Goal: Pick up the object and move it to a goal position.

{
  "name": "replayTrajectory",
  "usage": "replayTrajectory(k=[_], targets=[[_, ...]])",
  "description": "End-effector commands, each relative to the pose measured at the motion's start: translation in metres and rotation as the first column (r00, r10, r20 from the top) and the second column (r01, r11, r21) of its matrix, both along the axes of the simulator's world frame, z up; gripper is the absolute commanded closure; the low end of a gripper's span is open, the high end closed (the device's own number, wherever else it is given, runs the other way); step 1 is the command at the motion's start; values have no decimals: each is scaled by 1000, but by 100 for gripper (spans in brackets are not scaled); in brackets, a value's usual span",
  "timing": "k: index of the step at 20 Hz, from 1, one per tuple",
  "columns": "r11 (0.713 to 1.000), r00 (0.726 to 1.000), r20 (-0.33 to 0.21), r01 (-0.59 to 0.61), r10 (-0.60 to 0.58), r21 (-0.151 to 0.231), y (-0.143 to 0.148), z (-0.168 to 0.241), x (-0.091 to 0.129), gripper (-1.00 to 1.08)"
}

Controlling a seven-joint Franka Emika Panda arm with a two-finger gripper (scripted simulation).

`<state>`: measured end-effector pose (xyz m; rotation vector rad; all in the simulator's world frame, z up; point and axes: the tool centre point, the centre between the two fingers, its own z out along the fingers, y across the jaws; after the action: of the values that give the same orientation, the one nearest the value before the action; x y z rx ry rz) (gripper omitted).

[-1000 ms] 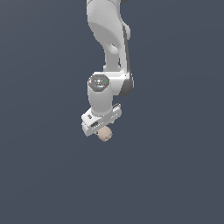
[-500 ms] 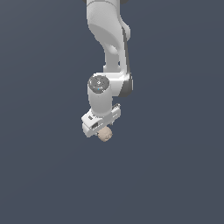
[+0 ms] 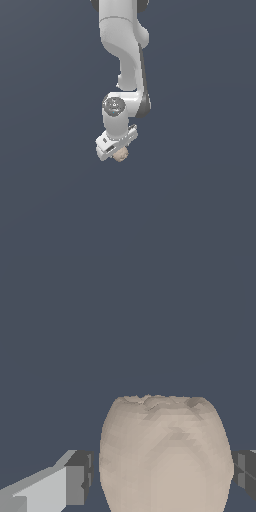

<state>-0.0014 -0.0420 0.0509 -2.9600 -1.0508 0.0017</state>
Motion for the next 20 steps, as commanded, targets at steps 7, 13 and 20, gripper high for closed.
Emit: replayTrajectory(k=[7,13,20], targets=[[1000,1000,1,-1,1,0,0,-10,1,108],[1000,1000,1,-1,1,0,0,-10,1,108],[1000,1000,3,0,0,-1,0,-1,2,108]])
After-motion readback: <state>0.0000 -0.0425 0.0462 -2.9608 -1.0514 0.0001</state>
